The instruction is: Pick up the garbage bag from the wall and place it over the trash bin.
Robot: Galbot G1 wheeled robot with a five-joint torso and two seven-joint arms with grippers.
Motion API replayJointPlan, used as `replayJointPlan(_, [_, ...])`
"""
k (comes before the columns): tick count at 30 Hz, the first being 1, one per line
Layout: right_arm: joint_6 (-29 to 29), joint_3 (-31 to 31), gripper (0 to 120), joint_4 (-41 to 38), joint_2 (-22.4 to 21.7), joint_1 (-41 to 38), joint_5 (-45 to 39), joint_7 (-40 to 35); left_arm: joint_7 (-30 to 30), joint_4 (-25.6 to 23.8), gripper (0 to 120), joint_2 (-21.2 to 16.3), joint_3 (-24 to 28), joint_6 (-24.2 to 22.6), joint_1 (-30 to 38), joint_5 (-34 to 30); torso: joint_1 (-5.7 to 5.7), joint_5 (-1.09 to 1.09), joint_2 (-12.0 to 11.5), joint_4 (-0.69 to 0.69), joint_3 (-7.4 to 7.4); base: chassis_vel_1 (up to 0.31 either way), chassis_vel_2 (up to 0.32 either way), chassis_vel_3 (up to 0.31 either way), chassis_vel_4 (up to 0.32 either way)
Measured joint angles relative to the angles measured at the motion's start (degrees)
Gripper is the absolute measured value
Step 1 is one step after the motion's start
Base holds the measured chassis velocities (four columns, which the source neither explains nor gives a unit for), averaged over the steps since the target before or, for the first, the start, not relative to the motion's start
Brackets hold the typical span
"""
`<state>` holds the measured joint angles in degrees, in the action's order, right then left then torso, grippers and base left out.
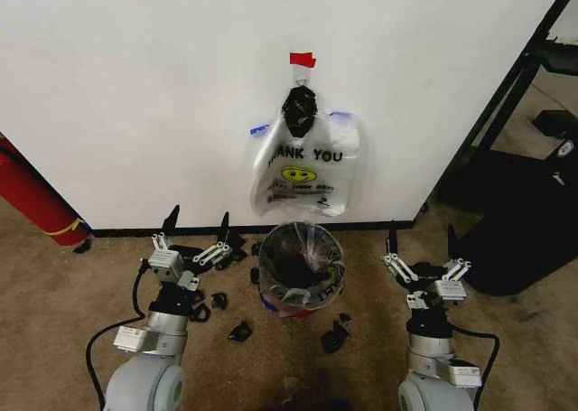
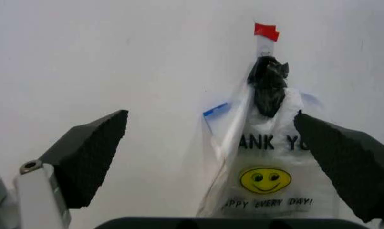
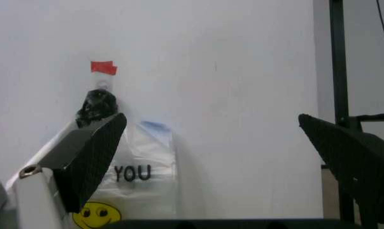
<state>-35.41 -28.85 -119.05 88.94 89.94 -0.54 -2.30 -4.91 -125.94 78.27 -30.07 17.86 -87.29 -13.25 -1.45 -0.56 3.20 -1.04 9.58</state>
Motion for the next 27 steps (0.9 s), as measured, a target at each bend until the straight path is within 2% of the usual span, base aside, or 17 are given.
replayJointPlan(27, [-2.09, -0.32, 100, 0.72, 1.09, 0.04, 1.19, 1.65, 0.02, -0.5, 100, -0.4, -0.62, 1.86, -1.71, -0.59, 0.0, 0.0, 0.0, 0.0, 0.0, 0.0, 0.0, 0.0, 0.0])
